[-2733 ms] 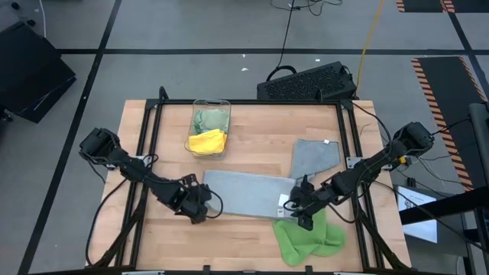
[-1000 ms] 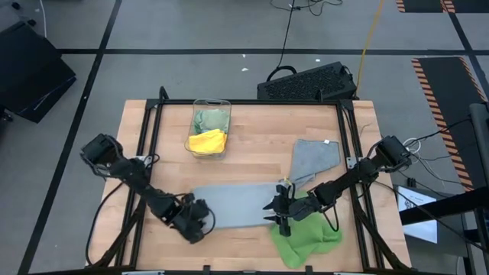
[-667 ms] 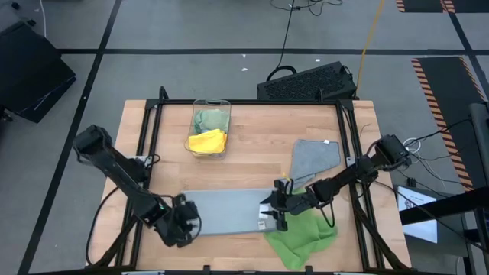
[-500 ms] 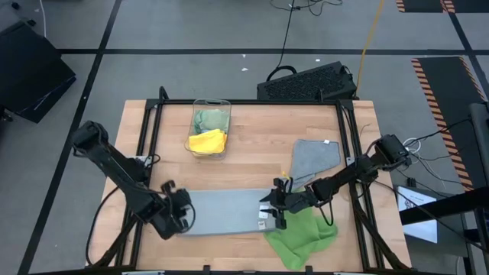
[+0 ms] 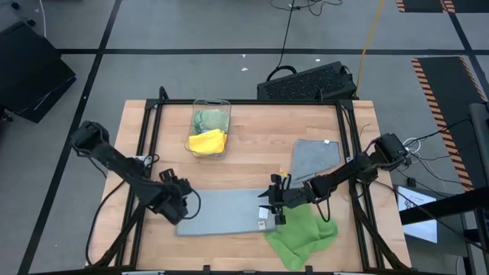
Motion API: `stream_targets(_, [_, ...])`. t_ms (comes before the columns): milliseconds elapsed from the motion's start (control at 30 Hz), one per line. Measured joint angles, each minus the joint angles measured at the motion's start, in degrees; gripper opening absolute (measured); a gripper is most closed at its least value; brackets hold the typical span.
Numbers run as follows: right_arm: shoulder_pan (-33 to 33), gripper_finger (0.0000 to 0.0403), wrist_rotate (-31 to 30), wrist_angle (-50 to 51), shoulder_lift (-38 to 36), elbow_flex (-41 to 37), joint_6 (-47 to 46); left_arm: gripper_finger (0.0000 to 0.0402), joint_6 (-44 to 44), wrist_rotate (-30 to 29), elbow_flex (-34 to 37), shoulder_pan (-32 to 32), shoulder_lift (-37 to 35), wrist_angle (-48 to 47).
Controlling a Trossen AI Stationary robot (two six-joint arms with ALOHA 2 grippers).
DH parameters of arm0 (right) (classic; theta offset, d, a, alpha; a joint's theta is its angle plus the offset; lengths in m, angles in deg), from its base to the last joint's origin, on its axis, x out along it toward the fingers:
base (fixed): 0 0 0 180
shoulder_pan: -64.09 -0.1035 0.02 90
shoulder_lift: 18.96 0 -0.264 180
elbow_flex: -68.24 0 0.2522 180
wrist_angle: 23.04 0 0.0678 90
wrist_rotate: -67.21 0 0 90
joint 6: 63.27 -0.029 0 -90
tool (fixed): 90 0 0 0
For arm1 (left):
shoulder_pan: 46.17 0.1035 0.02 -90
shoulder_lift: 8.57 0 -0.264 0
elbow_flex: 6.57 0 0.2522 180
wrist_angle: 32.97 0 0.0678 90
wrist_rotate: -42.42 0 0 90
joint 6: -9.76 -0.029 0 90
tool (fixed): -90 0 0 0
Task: Fold microfiber towels
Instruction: Fold the left gray microfiber cloth on the table
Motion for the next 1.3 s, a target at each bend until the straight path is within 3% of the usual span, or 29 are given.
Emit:
stream_targets(233, [2.2, 0.0155, 6.7, -0.4, 0.0, 0.0, 2.8, 0.0255, -9.4, 7.9, 4.0, 7.1, -0.6, 2.8])
stream_targets(467, [1.8, 0.0155, 6.7, -0.2, 0.0, 0.0, 1.7, 0.0215, -13.0, 15.8, 12.0, 12.0, -5.1, 16.7])
stream_targets(600, [1.7, 0.0155, 6.6, -0.6, 0.0, 0.0, -0.5, 0.0151, -13.0, 16.5, 13.7, 11.8, -6.3, 17.9])
stream_targets(767, [1.7, 0.0155, 6.5, -5.9, 0.0, -0.1, -5.0, 0.0036, -13.9, 17.3, 13.9, 10.7, -8.5, 17.1])
stream_targets(833, [1.9, 0.0155, 6.5, -8.8, 0.0, 0.0, -8.0, 0.0012, -13.0, 17.6, 14.0, 10.7, -9.9, 16.2])
stream_targets(1067, [5.6, 0.0155, 6.4, -9.5, 0.0, 3.2, -13.2, 0.0006, -13.1, 16.1, 9.7, 10.8, -12.1, 15.1])
stream_targets(1300, [11.9, 0.0188, 14.2, -3.6, 0.7, 11.5, -5.6, 0.0011, -10.7, 15.8, 3.8, 11.2, -12.1, 10.3])
